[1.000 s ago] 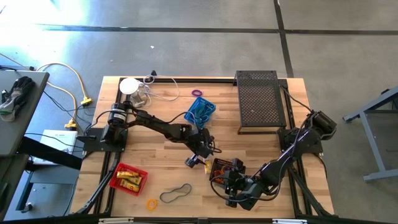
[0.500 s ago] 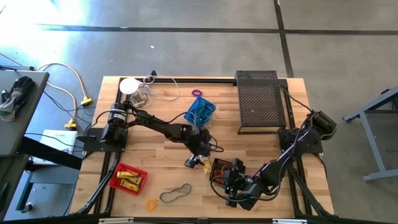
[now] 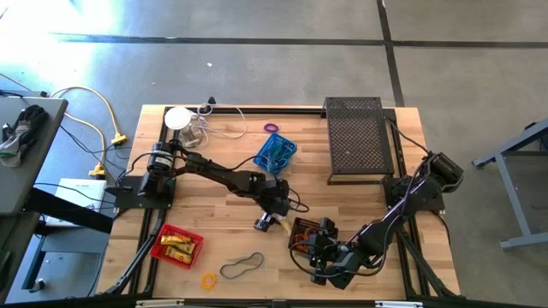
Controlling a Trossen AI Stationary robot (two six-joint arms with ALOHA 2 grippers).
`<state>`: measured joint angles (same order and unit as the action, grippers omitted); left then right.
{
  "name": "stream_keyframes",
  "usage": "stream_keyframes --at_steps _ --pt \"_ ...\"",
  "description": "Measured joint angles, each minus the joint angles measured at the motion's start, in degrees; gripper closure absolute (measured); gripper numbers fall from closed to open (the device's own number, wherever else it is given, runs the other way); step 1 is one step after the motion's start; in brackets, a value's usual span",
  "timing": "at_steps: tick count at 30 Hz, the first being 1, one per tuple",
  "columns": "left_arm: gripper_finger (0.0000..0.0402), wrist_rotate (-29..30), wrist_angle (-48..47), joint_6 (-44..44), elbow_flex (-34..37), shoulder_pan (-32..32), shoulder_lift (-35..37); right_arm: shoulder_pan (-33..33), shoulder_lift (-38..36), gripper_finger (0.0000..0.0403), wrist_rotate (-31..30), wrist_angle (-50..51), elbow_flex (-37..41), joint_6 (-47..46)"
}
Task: Pick & Place Office Desk Supplies
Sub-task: Put the crayon box into the red bin
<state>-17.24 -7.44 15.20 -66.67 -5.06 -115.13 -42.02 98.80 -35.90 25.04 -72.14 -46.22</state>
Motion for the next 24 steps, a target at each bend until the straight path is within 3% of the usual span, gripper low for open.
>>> stream_keyframes --at_steps 9,14,18,24 --pt "0.0271 0.09 -0.09 0.13 0.09 0.04 0.0 0.0 0.0 0.0259 0.0 0.01 0.0 0.02" --pt "0.0316 -0.01 -1.6 -4.43 0.26 -0.25 1.71 0.0 0.0 0.0259 0.0 0.04 0.0 0.02" --pt "0.034 -0.65 -8.79 -6.73 0.59 -0.38 5.95 0.0 0.0 0.0259 0.0 0.11 0.0 0.17" --pt "0.0345 -0.52 -21.31 -12.1 0.46 -1.3 15.53 0.0 0.0 0.0259 0.03 0.11 0.0 0.16"
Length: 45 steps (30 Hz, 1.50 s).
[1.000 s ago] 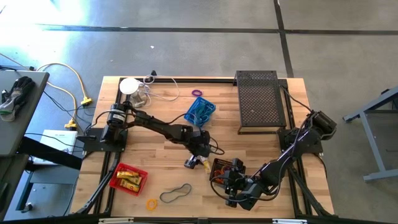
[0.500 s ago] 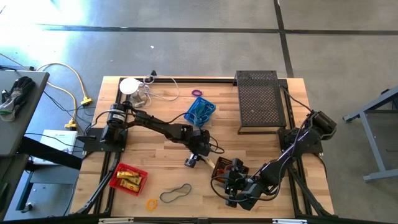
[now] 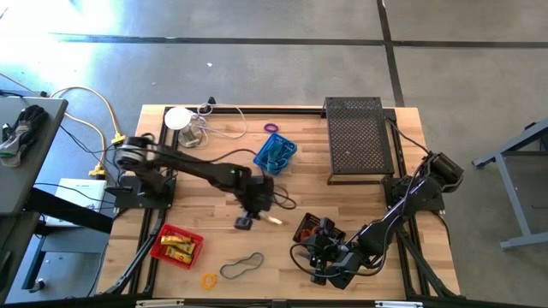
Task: Pick & Place Office Desk Supplies
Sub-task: Put the crayon box into the red bin
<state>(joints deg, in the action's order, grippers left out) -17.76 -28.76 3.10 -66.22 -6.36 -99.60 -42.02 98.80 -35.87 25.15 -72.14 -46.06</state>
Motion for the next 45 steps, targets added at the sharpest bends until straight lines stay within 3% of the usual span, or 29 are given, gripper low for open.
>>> stream_keyframes --at_steps 4,9,13,19,24,32,37,45 --pt "0.0346 -0.26 -11.18 -6.47 -0.18 -2.75 7.42 0.0 0.0 0.0259 0.04 0.11 0.0 -0.05" --pt "0.0347 -4.7 -25.4 -17.54 -0.31 -7.94 17.83 0.02 0.0 0.0259 0.06 0.02 0.0 -0.14" --pt "0.0347 -5.86 -31.81 -27.65 -0.31 -13.59 25.14 0.0 0.0 0.0259 0.04 -0.07 0.0 -0.13" --pt "0.0348 6.08 -36.57 -44.64 -0.11 -25.18 31.41 0.0 0.0 0.0259 0.04 -0.13 0.0 -0.3" --pt "0.0348 15.2 -42.94 -51.07 0.11 -35.14 31.28 0.0 0.0 0.0259 0.04 -0.13 0.0 -0.62" --pt "0.0348 18.67 -42.2 -58.81 0.23 -47.48 27.41 0.0 0.0 0.0259 0.02 -0.14 0.0 -0.62" --pt "0.0348 19.41 -44.33 -64.21 1.21 -51.23 23.62 0.01 0.0 0.0259 0.03 -0.2 0.0 -0.86" --pt "0.0348 17.59 -44.74 -64.86 1.55 -54.48 17.92 0.0 0.0 0.0259 0.02 -0.59 0.0 -0.77"
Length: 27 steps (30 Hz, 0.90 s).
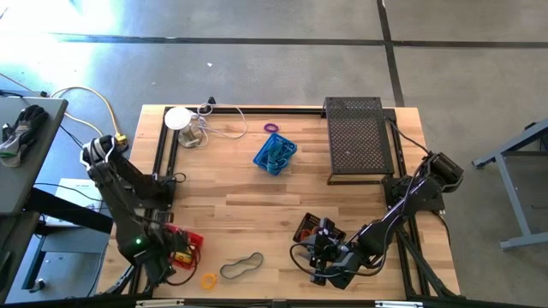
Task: Pick & Place Office Desk Supplies
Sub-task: Put the crayon box into the red bin
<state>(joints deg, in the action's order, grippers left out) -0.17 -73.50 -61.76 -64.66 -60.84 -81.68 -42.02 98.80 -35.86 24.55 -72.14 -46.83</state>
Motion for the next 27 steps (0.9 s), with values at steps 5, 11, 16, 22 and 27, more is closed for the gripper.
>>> stream_keyframes --at_steps 5,11,16,22,27 --pt "0.0348 -3.42 -2.82 1.19 0.0 -1.26 -2.46 0.0 0.0 0.0259 0.0 0.02 0.0 0.37" --pt "0.0348 -3.23 -5.67 3.88 -0.02 -2.12 -3.44 0.0 0.0 0.0259 0.0 0.02 0.0 0.18" --pt "0.0348 -2.63 -5.57 2.85 -0.02 -2.08 -3.44 0.0 0.0 0.0259 0.0 0.02 0.0 0.13" --pt "0.0348 -2.68 -5.14 10.19 -0.02 -2.06 -3.44 0.0 0.0 0.0259 0.0 0.05 0.0 0.15" --pt "0.0342 -0.21 -3.59 6.9 -0.04 -1.79 -3.44 0.0 0.0 0.0259 0.0 0.05 0.0 0.15"
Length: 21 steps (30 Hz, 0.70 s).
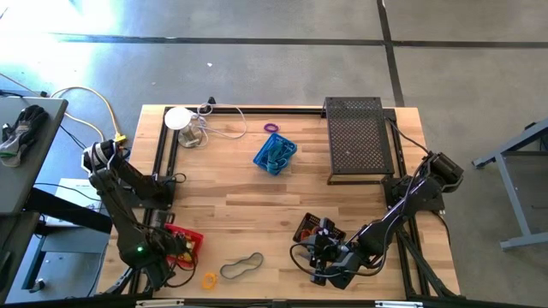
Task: Pick & Place Office Desk Supplies
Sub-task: Put the crayon box into the red bin
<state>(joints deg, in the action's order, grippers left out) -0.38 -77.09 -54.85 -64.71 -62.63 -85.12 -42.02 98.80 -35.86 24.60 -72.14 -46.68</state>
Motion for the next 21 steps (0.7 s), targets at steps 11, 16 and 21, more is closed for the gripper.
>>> stream_keyframes --at_steps 11,16,21 --pt "0.0326 0.21 0.53 -5.11 0.0 0.03 0.04 0.42 0.0 0.0259 -0.15 0.02 0.0 2.56" --pt "0.0325 -4.23 2.56 -7.27 0.0 0.0 0.04 1.28 0.0 0.0259 0.01 0.0 0.0 3.02" --pt "0.0325 -1.16 3.06 -13.84 0.0 0.28 0.04 1.29 0.0 0.0259 0.42 0.0 0.0 3.26"
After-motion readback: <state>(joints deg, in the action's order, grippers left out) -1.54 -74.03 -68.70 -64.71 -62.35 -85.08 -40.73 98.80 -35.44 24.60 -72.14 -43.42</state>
